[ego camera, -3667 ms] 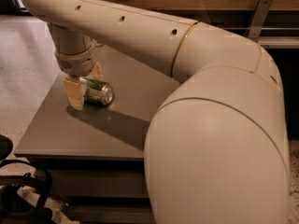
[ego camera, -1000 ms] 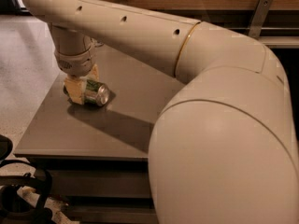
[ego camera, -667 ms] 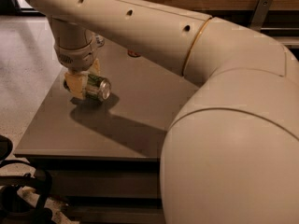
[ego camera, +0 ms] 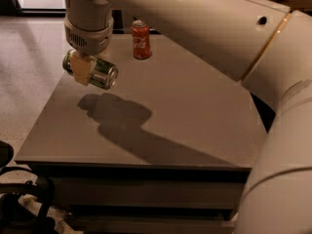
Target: Place green can upright
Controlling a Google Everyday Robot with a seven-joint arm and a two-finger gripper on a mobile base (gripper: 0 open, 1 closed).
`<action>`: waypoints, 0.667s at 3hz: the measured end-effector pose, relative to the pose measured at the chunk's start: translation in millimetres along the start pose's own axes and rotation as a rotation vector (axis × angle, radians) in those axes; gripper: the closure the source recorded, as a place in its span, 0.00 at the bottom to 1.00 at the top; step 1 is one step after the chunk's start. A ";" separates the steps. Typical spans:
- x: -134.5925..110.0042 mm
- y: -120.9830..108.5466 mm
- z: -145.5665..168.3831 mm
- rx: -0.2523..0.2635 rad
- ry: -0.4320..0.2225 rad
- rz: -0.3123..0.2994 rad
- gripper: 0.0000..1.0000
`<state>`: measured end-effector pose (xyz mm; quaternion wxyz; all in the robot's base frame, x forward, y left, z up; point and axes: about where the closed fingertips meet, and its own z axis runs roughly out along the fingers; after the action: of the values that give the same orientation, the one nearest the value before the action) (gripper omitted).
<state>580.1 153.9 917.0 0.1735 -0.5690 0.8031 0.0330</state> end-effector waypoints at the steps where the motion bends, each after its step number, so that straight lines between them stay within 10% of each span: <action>1: -0.9 -9.3 -12.7 -0.018 -0.171 0.001 1.00; 2: -0.5 -11.6 -22.0 -0.022 -0.338 -0.040 1.00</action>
Offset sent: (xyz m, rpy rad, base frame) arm 0.0105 -0.0167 0.0410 0.5133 -0.2290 0.1846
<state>585.7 144.7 939.4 0.3006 -0.5732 0.7504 0.1337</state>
